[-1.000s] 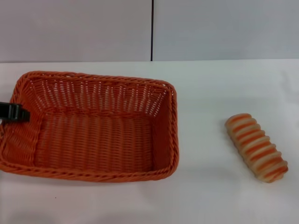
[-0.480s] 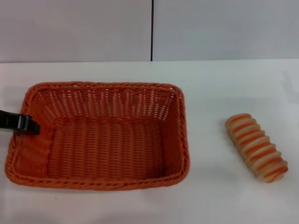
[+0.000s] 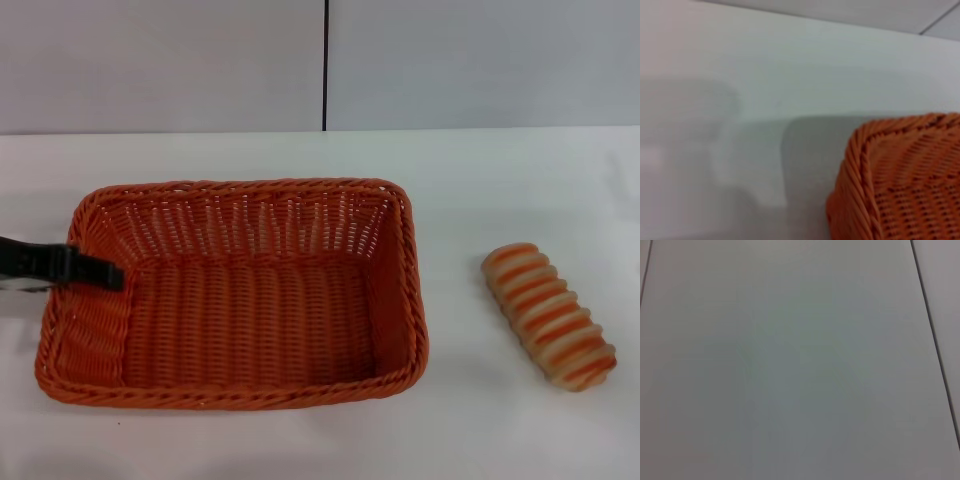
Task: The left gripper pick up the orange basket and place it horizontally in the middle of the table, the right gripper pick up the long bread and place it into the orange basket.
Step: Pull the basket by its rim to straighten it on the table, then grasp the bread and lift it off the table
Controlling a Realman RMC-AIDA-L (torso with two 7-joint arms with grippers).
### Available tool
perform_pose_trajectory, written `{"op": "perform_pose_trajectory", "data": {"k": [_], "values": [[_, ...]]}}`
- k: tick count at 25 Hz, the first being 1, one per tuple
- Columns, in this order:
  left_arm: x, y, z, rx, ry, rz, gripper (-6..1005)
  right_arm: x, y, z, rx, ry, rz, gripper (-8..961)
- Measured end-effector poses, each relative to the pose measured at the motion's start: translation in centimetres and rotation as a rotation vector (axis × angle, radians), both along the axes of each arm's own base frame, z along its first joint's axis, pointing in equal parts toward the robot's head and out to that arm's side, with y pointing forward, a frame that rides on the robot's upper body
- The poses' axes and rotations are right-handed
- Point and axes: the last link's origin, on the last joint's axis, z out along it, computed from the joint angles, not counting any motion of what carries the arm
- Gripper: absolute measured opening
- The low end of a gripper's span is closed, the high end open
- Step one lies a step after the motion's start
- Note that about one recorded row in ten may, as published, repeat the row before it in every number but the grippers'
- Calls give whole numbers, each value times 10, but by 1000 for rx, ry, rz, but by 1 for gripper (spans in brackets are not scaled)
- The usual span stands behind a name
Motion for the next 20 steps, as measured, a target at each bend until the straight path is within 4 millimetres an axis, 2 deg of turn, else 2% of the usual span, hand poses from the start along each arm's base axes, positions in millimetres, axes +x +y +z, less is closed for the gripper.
{"op": "perform_pose_trajectory", "data": {"k": [2, 8, 14, 17, 18, 20], "values": [[-2, 2, 4, 23, 5, -6, 546, 1, -1, 0, 0, -1, -4, 630], [-11, 13, 30, 163, 11, -70, 770, 5, -4, 1, 0, -3, -15, 630], [-11, 16, 49, 275, -64, -193, 858, 9, -8, 4, -82, -11, 21, 630], [-11, 13, 58, 352, -156, -278, 857, 18, -6, 16, -221, 41, 43, 630], [-14, 11, 61, 390, -199, -330, 856, 22, -3, 25, -330, 64, 39, 630], [-15, 10, 62, 405, -216, -352, 855, 22, 0, 32, -380, 62, 35, 630]]}}
